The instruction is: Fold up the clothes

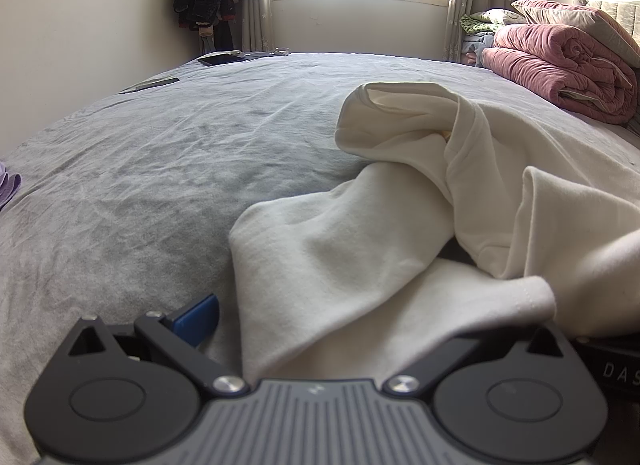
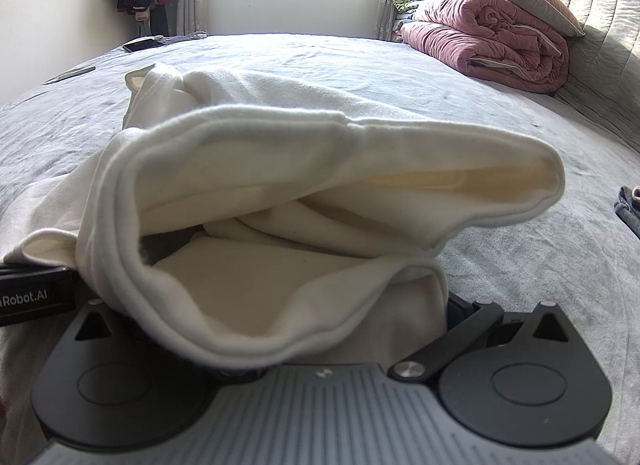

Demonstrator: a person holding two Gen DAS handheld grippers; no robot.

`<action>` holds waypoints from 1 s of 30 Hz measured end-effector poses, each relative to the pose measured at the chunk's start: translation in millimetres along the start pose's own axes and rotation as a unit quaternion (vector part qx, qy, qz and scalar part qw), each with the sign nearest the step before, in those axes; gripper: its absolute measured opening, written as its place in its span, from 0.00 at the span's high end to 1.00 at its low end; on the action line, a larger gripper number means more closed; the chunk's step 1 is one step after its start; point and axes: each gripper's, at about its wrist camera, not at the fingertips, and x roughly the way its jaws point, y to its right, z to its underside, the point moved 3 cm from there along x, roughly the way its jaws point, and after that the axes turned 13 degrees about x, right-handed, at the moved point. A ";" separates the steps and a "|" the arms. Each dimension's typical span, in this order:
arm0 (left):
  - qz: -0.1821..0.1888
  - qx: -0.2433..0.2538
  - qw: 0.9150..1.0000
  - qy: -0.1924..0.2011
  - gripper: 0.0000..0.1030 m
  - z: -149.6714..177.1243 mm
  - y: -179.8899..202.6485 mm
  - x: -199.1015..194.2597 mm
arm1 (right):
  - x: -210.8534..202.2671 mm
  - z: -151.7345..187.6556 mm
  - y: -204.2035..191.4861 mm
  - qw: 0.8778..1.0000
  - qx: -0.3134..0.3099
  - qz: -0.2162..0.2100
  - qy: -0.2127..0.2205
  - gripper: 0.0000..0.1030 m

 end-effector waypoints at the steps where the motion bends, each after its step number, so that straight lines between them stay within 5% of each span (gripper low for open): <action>1: 0.000 0.000 1.000 0.000 0.00 0.0 0.0 0.0 | 0.2 -0.1 0.0 1.000 0.000 0.000 0.000 0.00; 9: 0.012 -0.005 1.000 -0.002 0.00 -1.2 -3.9 0.3 | -2.4 -4.4 -2.6 1.000 -0.007 0.002 0.009 0.00; 17: 0.047 -0.022 0.999 0.002 0.01 -4.4 -15.5 -7.3 | -39.1 -30.5 -12.7 0.993 -0.061 -0.032 0.096 0.00; 25: 0.046 0.011 0.998 0.039 0.01 -20.3 -25.8 -23.9 | -62.5 -70.8 27.7 0.985 -0.008 -0.018 0.174 0.00; 30: 0.101 0.009 0.993 0.065 0.01 -30.4 -31.0 -36.0 | -44.7 -73.8 37.2 0.992 -0.007 -0.033 0.118 0.22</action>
